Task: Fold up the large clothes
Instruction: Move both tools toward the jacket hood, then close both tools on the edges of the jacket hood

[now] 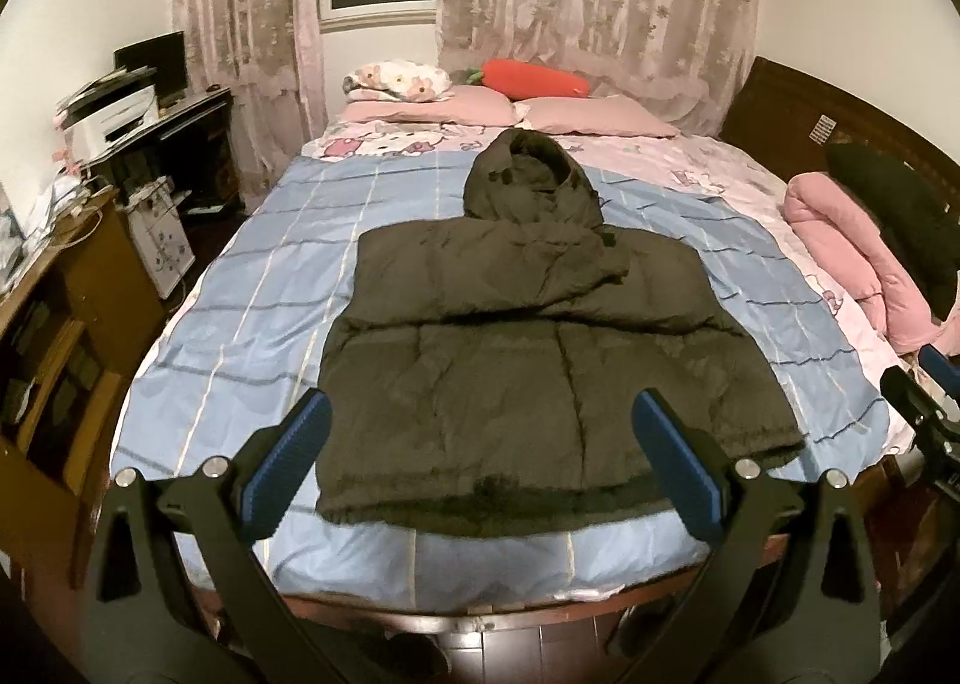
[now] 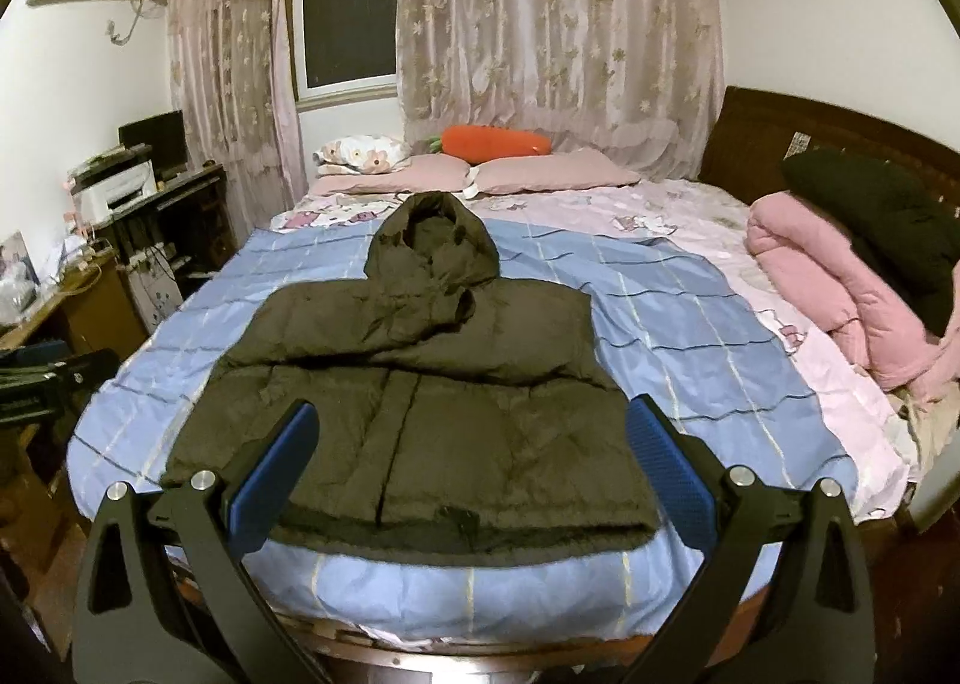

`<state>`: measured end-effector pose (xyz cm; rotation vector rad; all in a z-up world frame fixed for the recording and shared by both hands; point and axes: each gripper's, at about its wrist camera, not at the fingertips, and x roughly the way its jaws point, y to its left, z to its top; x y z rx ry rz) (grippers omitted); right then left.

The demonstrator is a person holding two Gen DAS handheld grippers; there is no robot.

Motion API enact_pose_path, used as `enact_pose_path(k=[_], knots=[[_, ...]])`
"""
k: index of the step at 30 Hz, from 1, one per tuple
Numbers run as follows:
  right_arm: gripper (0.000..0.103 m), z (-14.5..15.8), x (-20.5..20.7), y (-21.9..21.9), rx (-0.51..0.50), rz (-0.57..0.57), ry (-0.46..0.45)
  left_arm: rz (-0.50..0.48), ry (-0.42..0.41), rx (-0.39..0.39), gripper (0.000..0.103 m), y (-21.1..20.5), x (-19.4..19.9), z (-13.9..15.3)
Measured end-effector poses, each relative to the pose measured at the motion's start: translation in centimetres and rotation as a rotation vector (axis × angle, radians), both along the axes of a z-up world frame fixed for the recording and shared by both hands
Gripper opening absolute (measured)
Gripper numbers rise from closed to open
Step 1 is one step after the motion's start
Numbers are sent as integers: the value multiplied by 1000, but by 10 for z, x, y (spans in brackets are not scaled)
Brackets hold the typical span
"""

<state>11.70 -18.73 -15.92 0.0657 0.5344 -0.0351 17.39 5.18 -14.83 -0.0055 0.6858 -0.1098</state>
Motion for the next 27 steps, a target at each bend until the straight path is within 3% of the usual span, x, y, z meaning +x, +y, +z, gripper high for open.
enact_pose_path(k=[5,13,22,27], knots=[[102,13,47,-7,-21,-1,21,-53,22,23,101,-13,52,14],[102,22,157,-14,-20,22,82,-97,53,37,101,-29,160,28],[102,21,303,-17,52,97,182,-138,155,53,101,-39,310,16],[102,19,393,-13,82,139,249,-142,214,102,101,-43,403,-1]])
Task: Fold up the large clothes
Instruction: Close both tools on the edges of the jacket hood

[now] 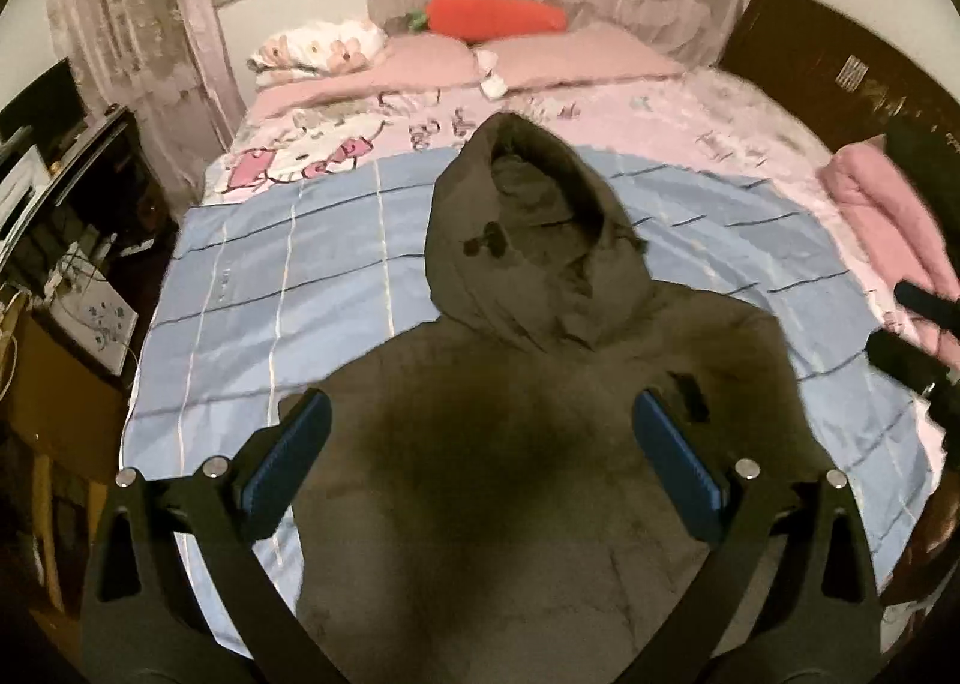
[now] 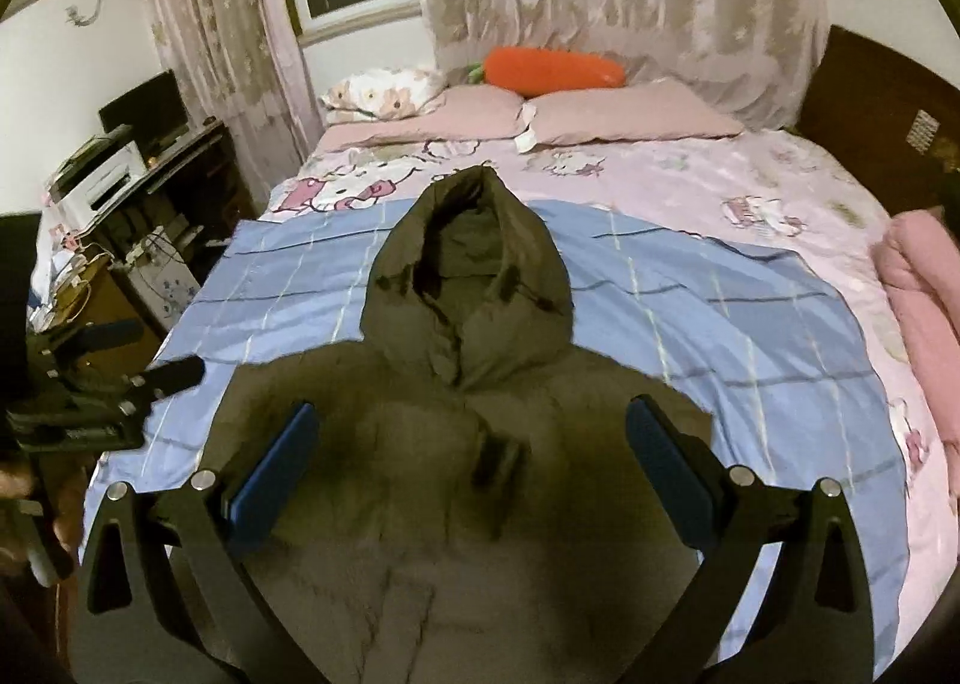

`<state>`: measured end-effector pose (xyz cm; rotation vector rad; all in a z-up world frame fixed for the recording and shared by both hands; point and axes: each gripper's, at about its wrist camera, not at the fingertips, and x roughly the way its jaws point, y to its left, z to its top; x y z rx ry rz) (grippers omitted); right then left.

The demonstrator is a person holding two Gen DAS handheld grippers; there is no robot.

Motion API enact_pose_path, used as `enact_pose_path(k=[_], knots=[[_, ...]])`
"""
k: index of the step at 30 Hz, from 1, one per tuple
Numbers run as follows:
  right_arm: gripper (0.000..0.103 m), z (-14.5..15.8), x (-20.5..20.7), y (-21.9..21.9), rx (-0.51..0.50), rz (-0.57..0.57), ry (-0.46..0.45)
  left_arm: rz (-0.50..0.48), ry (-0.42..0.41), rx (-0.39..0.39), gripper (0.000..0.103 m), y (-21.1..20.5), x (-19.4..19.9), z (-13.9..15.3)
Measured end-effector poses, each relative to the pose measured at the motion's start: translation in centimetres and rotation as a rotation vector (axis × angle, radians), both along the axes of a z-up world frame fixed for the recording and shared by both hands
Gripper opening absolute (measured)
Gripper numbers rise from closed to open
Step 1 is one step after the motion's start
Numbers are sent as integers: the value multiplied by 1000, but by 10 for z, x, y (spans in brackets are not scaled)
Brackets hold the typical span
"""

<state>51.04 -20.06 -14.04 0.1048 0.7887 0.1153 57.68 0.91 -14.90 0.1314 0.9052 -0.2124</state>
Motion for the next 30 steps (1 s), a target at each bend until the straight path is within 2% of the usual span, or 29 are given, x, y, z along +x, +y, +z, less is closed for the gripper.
enact_pose_path(k=[4,10,17,22,26,30], knots=[[102,-8,73,0,3,1,47,16,68,5,101,-3,66,-20],[102,-35,174,-6,-20,-32,123,51,161,-40,101,-10,153,-50],[102,-75,274,-11,-32,-76,211,50,231,12,101,-36,246,-91],[102,-110,321,-9,-43,-93,275,69,277,21,101,-49,295,-120],[101,-133,346,-4,-98,-86,309,61,287,40,101,-61,322,-140],[92,-155,368,-7,-139,-115,351,99,270,117,101,-69,340,-157]])
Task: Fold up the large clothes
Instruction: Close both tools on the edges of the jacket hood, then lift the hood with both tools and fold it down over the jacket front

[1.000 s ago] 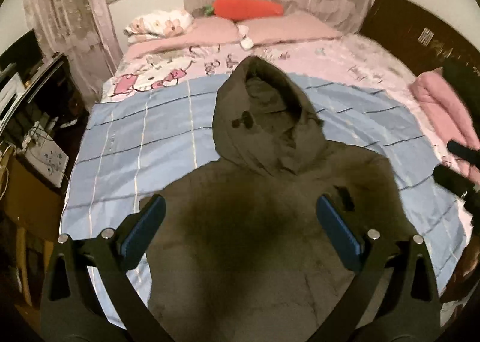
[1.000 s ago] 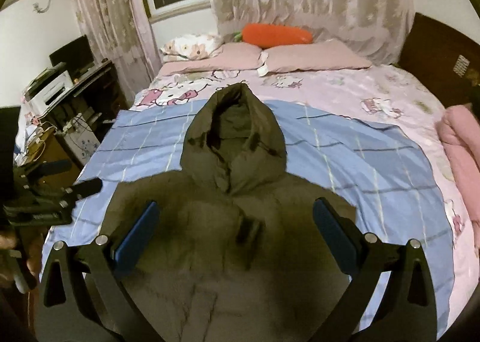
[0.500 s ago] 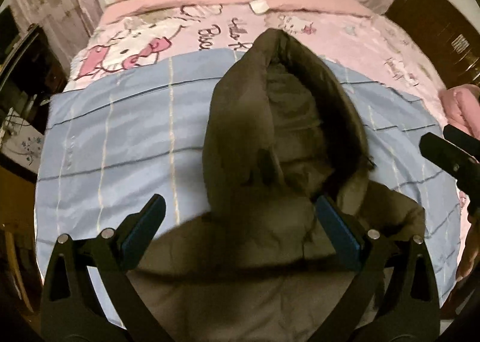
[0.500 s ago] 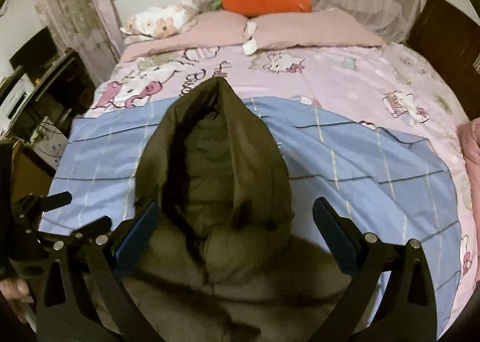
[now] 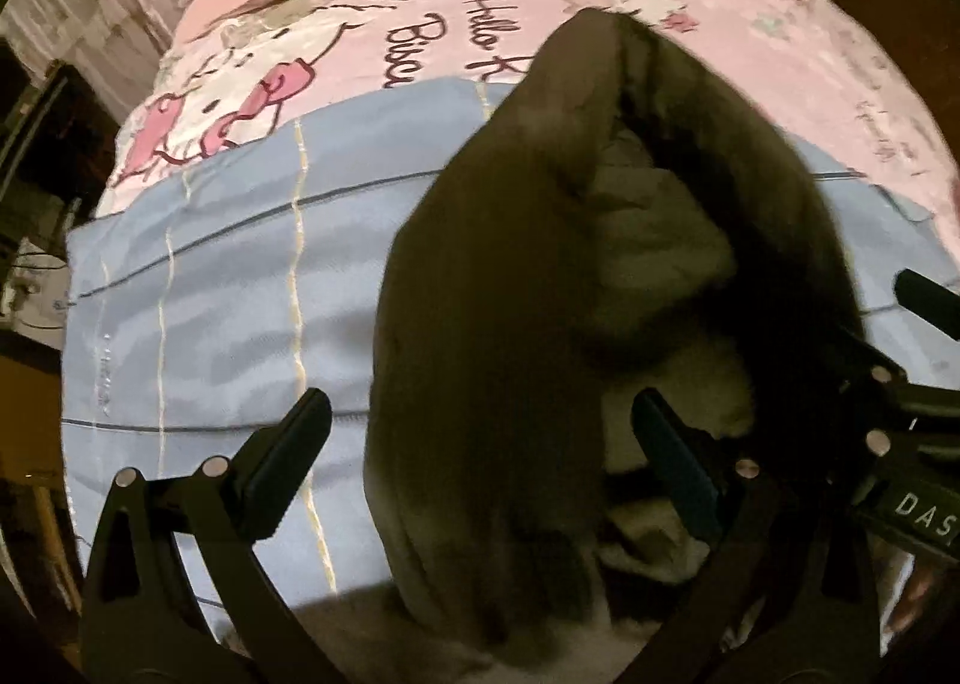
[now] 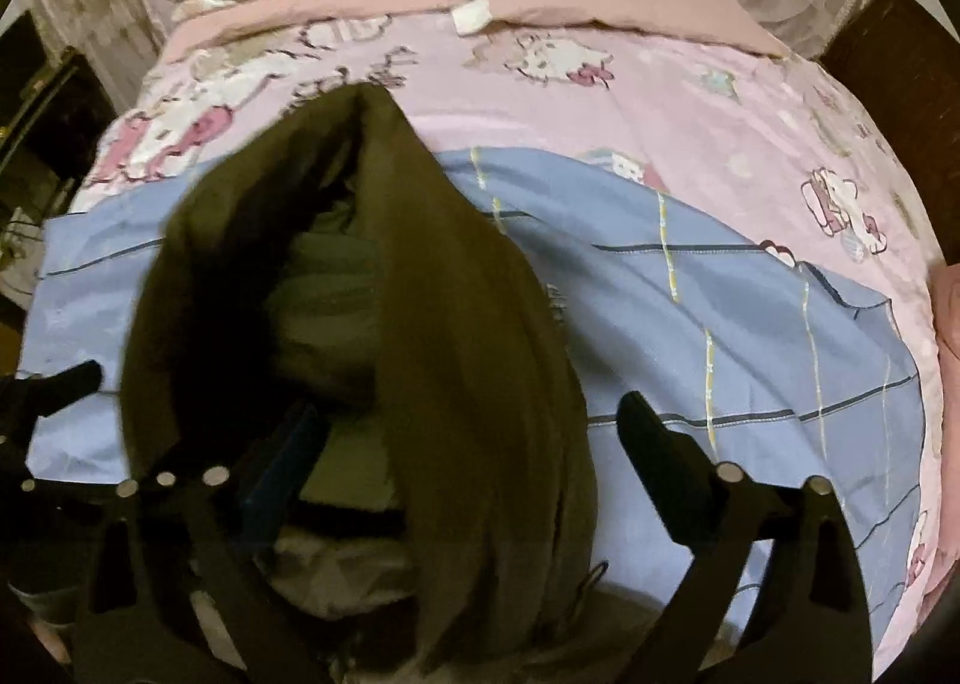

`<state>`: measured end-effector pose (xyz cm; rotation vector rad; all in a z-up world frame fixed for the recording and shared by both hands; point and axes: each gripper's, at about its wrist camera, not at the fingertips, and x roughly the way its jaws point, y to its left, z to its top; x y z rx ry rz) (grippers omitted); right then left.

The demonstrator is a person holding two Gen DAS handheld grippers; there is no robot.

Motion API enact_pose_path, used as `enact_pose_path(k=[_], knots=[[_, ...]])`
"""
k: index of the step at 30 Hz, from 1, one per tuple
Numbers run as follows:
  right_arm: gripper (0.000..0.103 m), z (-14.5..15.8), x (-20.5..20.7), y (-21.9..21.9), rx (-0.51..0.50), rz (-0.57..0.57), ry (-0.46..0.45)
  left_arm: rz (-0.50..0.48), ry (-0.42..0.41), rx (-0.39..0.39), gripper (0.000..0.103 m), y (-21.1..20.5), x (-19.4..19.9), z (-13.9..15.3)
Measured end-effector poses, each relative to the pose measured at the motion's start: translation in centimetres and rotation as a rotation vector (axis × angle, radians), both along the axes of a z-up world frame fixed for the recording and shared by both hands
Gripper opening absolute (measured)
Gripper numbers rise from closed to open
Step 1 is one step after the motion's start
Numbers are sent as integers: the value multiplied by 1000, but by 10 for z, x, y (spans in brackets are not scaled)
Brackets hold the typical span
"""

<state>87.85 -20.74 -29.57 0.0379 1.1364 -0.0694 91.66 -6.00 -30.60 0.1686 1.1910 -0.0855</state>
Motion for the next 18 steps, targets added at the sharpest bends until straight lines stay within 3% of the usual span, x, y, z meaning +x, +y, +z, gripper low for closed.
enact_pose_path(k=[4,5,6,9,10,11,14,18], knots=[[81,-20,19,0,-59,-1,40,19,-27,102,101,-6,15,-16],[76,-23,21,1,-92,6,37,27,-29,110,97,-5,18,-19],[64,-26,23,0,-103,6,35,46,-23,113,93,-1,22,-23],[35,-35,27,-12,-68,-11,56,104,34,53,57,17,29,-39],[30,-37,26,-14,-65,-9,59,108,55,52,42,20,29,-45],[18,-37,24,-18,-70,-14,49,108,61,59,29,21,28,-47],[10,-26,15,-30,-23,-70,-21,114,57,13,17,29,24,-42],[9,-15,3,-45,49,-110,-73,130,42,-40,13,41,15,-27]])
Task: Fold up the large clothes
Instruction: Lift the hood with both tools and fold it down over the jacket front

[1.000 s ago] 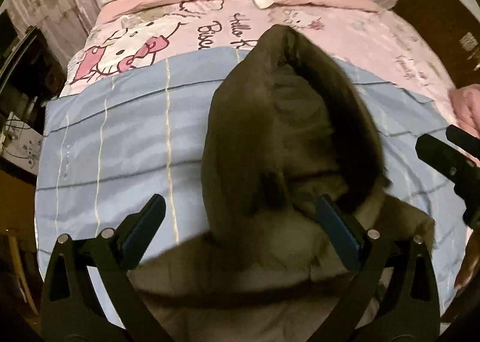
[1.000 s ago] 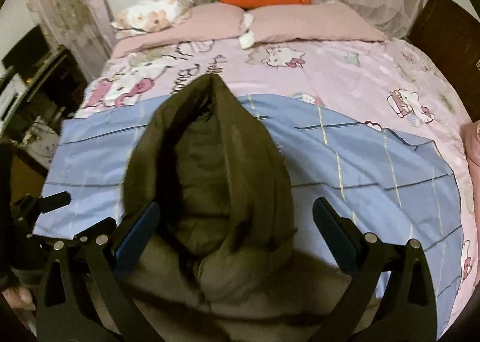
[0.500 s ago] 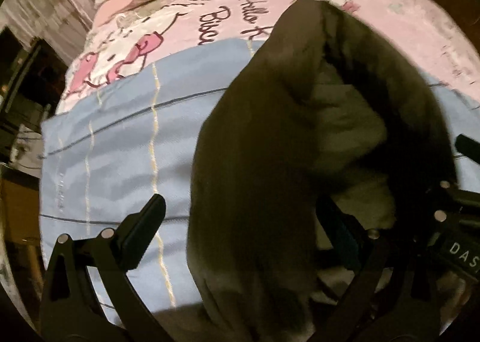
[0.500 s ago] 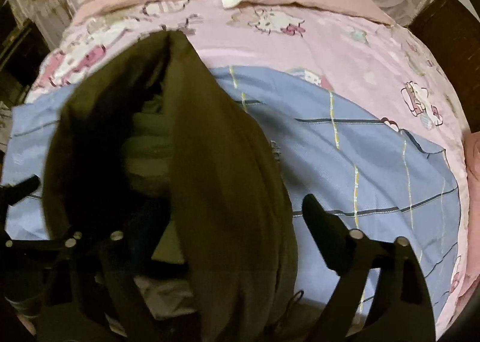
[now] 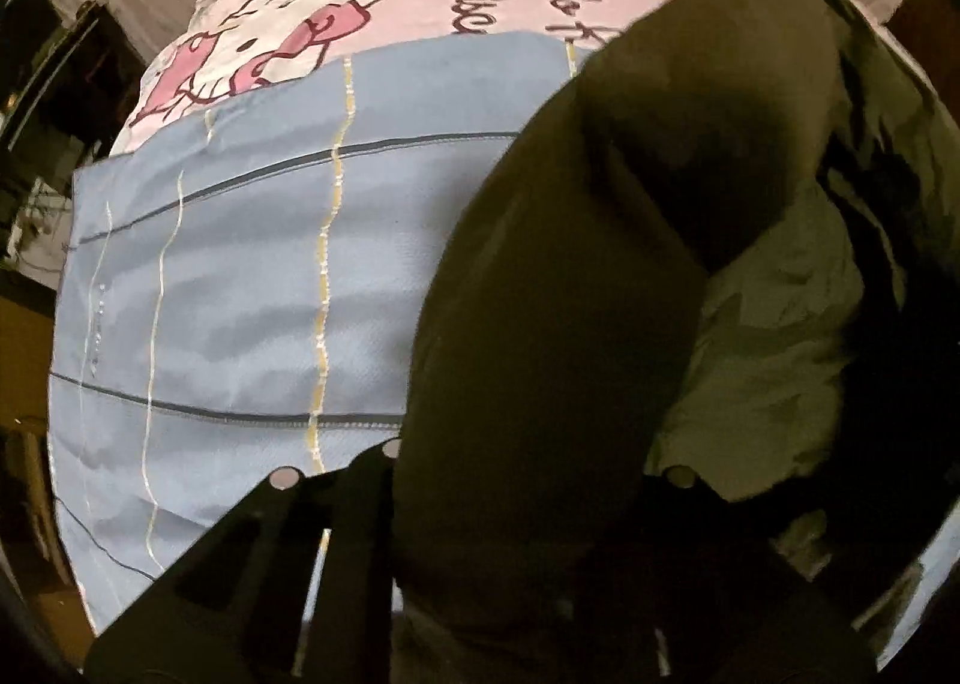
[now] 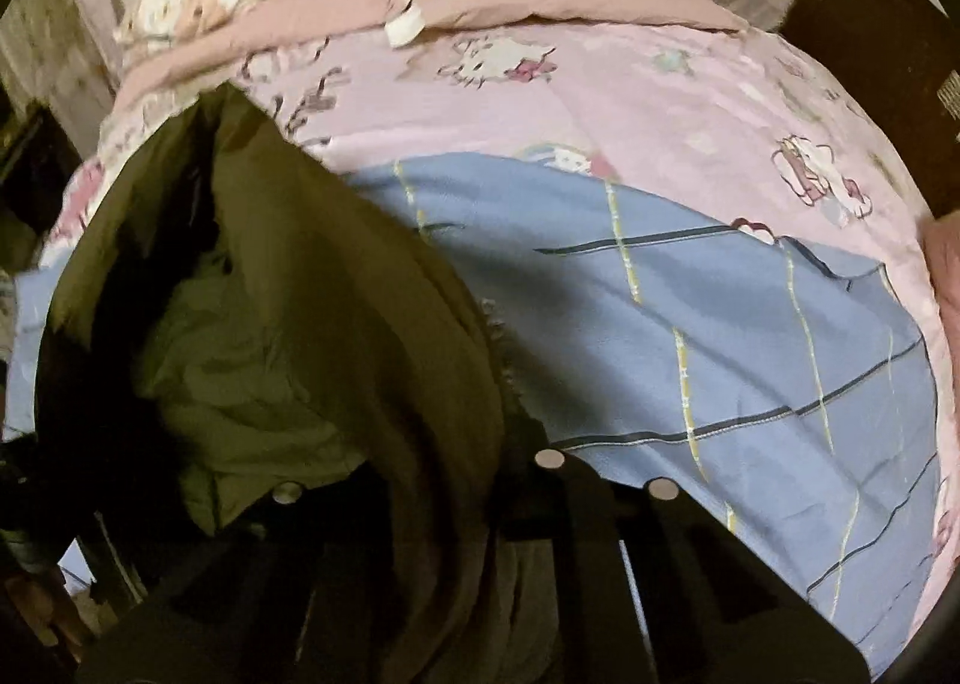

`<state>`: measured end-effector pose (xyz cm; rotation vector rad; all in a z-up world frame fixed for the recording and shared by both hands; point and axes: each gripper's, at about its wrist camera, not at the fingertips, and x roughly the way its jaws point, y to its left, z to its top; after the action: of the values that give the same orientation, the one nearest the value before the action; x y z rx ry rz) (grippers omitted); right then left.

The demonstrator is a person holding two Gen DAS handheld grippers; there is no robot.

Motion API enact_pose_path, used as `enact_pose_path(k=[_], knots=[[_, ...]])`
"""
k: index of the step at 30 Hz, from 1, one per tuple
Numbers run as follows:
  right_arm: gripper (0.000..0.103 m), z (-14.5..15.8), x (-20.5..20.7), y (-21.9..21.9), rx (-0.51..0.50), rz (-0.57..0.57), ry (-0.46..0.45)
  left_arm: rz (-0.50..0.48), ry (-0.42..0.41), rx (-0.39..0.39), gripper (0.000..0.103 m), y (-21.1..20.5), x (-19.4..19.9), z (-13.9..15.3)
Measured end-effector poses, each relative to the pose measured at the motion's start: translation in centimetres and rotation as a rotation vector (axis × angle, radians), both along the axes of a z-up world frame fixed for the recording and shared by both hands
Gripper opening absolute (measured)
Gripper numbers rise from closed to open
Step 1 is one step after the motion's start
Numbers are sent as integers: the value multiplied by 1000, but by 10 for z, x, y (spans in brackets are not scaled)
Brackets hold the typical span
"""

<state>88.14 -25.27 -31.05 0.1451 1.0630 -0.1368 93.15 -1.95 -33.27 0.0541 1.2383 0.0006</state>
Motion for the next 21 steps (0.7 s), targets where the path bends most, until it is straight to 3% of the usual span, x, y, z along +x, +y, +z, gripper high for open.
enact_pose_path(k=[3,8,15,21], knots=[[8,12,-14,-8,64,0,-34,33,-9,-42,13,7,-12,8],[8,43,-58,-19,93,25,-134,39,-80,-148,13,26,-52,46],[8,89,-169,-25,203,40,-300,-57,-219,-238,13,34,-166,102],[9,91,-269,-23,270,47,-356,-130,-272,-287,14,42,-269,104]])
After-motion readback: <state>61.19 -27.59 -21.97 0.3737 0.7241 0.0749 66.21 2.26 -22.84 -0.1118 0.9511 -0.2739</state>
